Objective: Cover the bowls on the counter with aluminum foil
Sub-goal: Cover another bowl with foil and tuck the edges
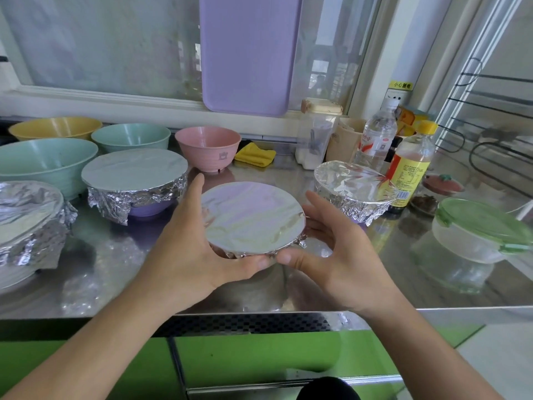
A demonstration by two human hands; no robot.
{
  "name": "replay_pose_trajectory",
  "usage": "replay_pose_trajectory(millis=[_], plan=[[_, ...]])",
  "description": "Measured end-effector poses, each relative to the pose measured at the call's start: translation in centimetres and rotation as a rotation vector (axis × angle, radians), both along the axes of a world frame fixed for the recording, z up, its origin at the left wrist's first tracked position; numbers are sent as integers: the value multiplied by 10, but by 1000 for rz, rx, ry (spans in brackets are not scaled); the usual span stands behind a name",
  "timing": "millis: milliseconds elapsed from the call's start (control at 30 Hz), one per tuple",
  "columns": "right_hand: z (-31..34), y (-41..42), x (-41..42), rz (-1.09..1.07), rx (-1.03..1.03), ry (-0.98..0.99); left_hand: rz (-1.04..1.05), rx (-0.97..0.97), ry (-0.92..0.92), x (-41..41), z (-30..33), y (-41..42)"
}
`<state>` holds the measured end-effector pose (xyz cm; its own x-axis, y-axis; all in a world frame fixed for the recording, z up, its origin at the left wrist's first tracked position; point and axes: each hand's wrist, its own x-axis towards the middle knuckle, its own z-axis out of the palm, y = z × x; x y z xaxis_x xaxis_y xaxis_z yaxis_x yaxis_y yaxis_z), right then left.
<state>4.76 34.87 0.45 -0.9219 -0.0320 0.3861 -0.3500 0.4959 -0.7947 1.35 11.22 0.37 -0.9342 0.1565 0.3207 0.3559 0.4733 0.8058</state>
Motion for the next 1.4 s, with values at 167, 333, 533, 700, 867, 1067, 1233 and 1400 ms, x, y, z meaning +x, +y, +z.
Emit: replay_pose_trajectory(millis=[167,333,533,700,867,1067,1233,1400], plan=[[-3,-10,-6,9,5,33,15,-1,-4,-1,-1,-1],[-6,-13,-3,-58,27,72,-6,-1,-10,-4,-3,-5],[-4,-1,3,6,32,16,-74,-10,-69,-5,6,-13],[7,13,-1,89,-142,-107,-116,-13,-104,-4,12,-15],[11,5,-13,220,-197,-228,-94,37,-113,-1,14,-5],[4,4,-16,244,-213,-163,-71,58,-65,-6,9,0],[3,5,-13,203,-182,-109,-118,10,21,-11,12,0],[-1,1,-14,142,-113,-35,-90,-54,14,-9,15,-1]])
